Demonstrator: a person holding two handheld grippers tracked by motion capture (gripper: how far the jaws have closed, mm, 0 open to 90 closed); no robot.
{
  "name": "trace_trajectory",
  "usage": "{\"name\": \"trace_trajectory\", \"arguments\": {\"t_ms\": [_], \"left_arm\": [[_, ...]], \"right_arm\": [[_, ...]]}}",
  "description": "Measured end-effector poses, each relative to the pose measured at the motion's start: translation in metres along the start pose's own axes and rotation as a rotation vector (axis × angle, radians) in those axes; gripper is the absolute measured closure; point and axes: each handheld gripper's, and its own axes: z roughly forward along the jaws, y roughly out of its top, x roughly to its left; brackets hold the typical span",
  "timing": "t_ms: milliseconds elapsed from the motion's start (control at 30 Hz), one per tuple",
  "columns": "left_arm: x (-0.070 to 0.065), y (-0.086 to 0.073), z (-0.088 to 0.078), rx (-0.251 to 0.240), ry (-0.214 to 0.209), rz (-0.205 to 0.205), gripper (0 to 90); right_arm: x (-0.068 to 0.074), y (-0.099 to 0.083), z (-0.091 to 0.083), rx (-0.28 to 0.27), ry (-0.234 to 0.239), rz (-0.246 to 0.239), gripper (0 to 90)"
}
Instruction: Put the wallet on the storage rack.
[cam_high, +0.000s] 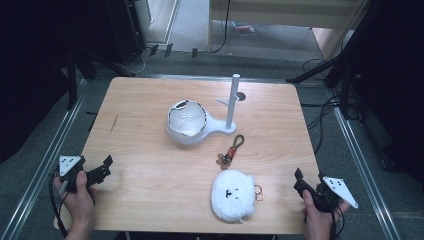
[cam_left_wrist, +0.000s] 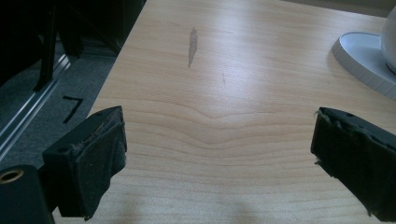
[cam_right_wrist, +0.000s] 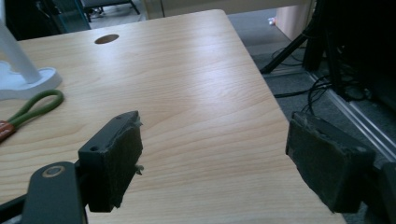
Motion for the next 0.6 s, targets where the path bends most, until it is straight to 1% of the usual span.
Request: {"name": "trace_trajectory", "arguments": {"t_ms": [67, 100, 233, 267, 300, 333, 367, 467, 500, 533, 600], "left_arm": [[0.000, 0.000, 0.000, 0.003, 0.000, 0.000, 4.2], [0.000, 0.000, 0.000, 0.000, -0.001, 0.001, 4.2], [0.000, 0.000, 0.000, 0.003, -0.003, 0.004, 4.3], [0.000, 0.000, 0.000, 0.000, -0.004, 0.001, 4.3], [0.000, 0.000, -0.001, 0.003, -0.005, 0.003, 4.3], [0.000, 0.000, -0.001, -0.001, -0.007, 0.003, 4.3], [0.000, 0.000, -0.001, -0.002, -0.008, 0.003, 4.3], [0.000, 0.000, 0.000, 0.002, -0.008, 0.004, 4.3], [0.000, 0.000, -0.001, 0.007, -0.009, 0.007, 4.3], [-0.001, 0.000, -0.001, 0.006, -0.011, 0.009, 4.4], [-0.001, 0.000, 0.000, 0.008, -0.010, 0.011, 4.3]], "right_arm": [[0.004, 0.001, -0.002, 0.008, 0.019, 0.000, 19.1], [0.004, 0.001, -0.002, 0.008, 0.019, 0.000, 19.1], [0.019, 0.002, -0.010, 0.027, 0.071, -0.023, 16.2], [0.019, 0.002, -0.010, 0.027, 0.071, -0.023, 16.2], [0.022, 0.003, -0.012, 0.032, 0.080, -0.034, 15.9], [0.030, 0.003, -0.015, 0.041, 0.095, -0.054, 15.4], [0.030, 0.003, -0.015, 0.041, 0.095, -0.054, 15.4], [0.041, 0.003, -0.019, 0.055, 0.117, -0.072, 14.7], [0.045, 0.003, -0.021, 0.057, 0.132, -0.078, 14.6], [0.051, 0.002, -0.023, 0.071, 0.144, -0.076, 14.3], [0.055, 0.001, -0.026, 0.080, 0.164, -0.086, 14.1]]}}
